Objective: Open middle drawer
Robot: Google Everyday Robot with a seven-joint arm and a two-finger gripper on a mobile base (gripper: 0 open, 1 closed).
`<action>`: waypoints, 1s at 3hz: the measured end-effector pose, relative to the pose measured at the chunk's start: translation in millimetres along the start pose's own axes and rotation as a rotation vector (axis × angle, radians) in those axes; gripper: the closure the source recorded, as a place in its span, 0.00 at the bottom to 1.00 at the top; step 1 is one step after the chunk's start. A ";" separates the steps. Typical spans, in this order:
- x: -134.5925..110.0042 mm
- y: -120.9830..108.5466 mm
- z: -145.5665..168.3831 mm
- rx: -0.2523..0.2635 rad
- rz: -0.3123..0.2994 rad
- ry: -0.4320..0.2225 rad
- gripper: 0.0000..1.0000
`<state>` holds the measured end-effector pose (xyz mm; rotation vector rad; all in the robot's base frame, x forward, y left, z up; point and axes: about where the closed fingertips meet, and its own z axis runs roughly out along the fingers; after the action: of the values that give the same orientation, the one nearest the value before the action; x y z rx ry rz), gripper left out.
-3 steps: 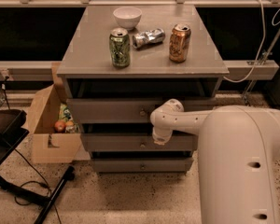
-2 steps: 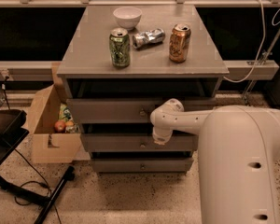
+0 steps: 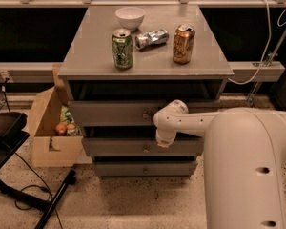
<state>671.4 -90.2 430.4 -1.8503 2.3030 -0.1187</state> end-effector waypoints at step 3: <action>-0.3 -0.5 -2.8 0.000 0.000 0.000 1.00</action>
Offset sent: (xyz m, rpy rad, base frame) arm -0.1570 -0.0699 0.1190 0.2040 0.2621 0.3267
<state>671.3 -90.2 433.2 -1.8503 2.3029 -0.1187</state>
